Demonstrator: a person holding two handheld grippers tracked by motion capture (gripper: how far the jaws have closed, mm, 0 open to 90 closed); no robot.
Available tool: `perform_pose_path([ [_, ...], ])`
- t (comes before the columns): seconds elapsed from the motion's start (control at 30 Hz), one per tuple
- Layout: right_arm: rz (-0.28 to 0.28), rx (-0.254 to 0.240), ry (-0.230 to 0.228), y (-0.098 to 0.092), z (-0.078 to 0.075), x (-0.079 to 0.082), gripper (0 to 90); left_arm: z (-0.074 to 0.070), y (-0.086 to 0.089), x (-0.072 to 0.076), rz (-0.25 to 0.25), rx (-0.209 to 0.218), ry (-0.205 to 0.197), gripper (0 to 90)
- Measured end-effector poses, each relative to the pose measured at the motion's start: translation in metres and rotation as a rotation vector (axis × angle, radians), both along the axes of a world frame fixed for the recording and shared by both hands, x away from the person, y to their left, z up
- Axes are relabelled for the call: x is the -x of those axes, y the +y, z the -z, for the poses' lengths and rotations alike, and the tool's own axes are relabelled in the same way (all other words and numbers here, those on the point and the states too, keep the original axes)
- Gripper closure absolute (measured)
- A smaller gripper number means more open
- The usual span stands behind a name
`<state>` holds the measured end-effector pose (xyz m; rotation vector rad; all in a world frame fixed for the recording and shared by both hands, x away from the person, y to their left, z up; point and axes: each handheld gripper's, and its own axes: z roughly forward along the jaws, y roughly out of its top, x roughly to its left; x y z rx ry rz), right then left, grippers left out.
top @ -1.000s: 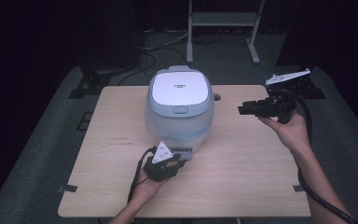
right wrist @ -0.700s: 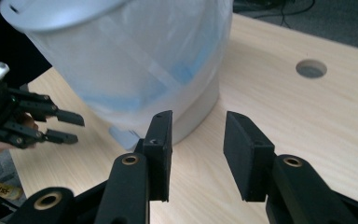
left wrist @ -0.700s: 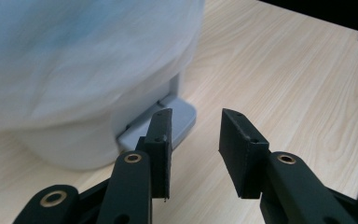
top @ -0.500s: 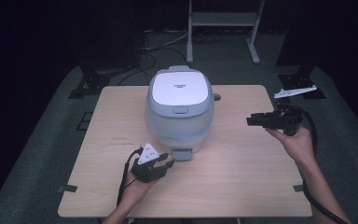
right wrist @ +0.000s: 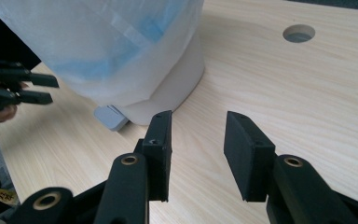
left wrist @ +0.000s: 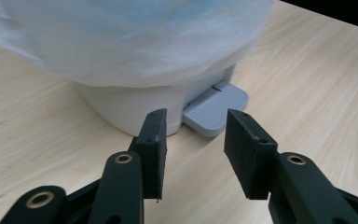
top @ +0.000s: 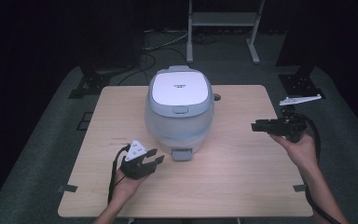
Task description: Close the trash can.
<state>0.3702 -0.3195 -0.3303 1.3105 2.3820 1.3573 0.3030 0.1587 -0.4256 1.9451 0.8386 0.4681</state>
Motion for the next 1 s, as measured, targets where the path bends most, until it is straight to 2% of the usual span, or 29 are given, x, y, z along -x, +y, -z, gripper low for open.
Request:
perform_pose_path([
  [0.2,-0.001,-0.017,0.009,-0.003,0.01,0.003,59.3,-0.005,0.011,-0.003,-0.027,0.007,-0.001,55.2],
  [0.43,0.002,-0.012,0.014,-0.005,0.02,0.005,58.6,-0.005,0.022,-0.004,-0.054,0.01,-0.002,51.9],
  [0.77,0.01,-0.005,0.027,-0.009,0.032,0.01,56.2,-0.006,0.041,-0.005,-0.101,0.036,-0.002,42.5],
  [1.0,0.019,-0.008,0.039,-0.012,0.04,0.013,55.5,-0.006,0.054,-0.003,-0.131,0.037,-0.008,40.2],
])
